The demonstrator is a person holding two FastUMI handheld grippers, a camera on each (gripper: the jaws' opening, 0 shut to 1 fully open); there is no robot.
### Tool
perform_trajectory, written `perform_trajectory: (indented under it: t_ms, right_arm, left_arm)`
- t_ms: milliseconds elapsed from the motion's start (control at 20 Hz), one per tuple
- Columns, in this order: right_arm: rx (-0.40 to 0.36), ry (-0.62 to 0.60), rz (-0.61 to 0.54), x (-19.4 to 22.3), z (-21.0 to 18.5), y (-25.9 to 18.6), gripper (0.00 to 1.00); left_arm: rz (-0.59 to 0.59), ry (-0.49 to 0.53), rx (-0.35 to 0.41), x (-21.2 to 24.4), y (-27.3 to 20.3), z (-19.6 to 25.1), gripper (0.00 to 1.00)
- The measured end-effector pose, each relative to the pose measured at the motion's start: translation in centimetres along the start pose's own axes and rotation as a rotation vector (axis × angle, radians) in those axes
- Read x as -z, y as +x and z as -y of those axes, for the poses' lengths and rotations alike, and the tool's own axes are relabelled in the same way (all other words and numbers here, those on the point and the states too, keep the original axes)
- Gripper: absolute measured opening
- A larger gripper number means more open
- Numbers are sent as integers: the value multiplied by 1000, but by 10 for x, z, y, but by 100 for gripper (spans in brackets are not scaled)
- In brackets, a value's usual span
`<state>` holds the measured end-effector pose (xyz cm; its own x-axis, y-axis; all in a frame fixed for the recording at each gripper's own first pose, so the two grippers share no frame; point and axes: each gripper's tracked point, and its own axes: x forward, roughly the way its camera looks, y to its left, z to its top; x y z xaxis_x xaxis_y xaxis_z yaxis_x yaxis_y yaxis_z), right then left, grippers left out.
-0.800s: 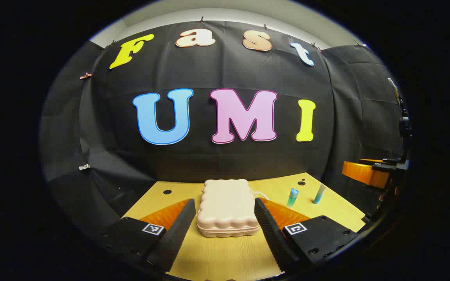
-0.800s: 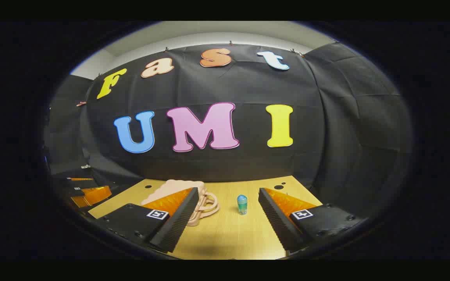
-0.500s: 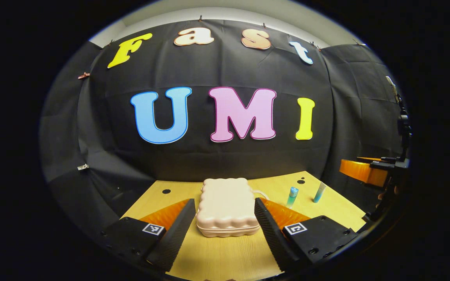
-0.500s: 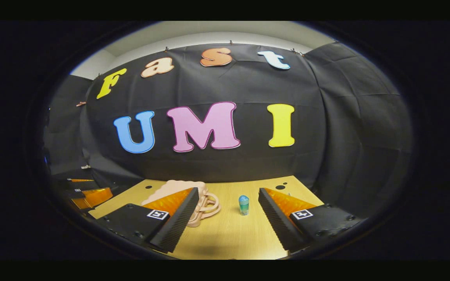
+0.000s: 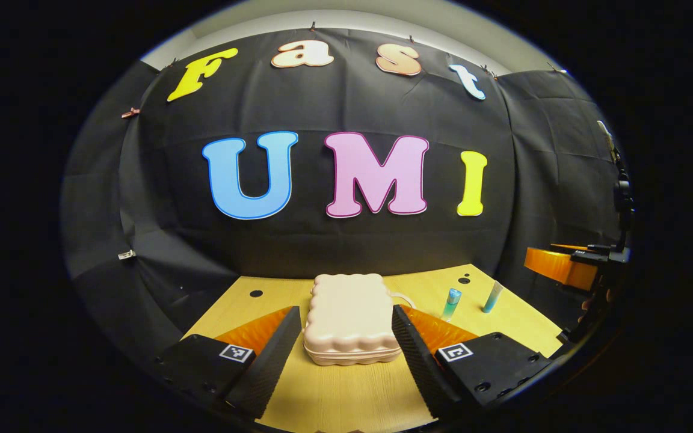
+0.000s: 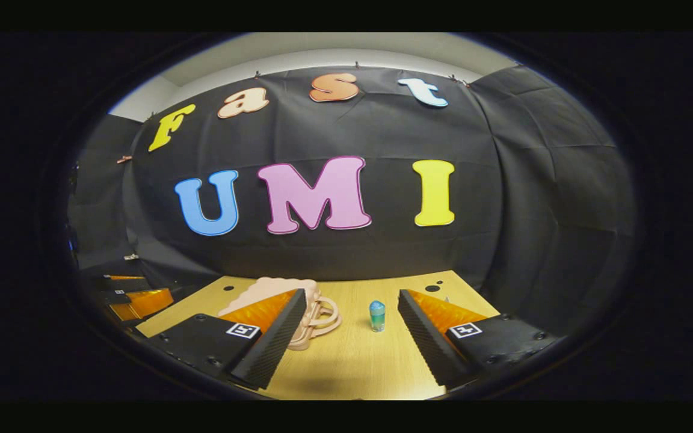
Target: First open the suitcase, pack the skin care products into it, and then close the suitcase.
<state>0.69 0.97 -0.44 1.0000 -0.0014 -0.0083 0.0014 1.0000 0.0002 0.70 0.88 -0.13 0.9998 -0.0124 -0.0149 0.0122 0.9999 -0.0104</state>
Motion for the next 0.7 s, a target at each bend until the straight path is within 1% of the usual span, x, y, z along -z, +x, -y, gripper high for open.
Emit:
perform_trajectory:
  t_ms: [100, 300, 500, 700]
  right_arm:
    - [3, -4, -1, 0, -1, -2, 97]
    - [18, -25, 12, -3, 4, -3, 98]
    - [19, -90, 27, -10, 20, 11, 98]
    - [25, -102, 56, -23, 39, 24, 98]
  left_arm:
    - [1, 3, 10, 0, 0, 2, 96]
    - [7, 20, 66, -5, 9, 20, 96]
    - [7, 35, 120, -15, 40, 45, 96]
    - [-30, 23, 170, -17, 89, 81, 96]
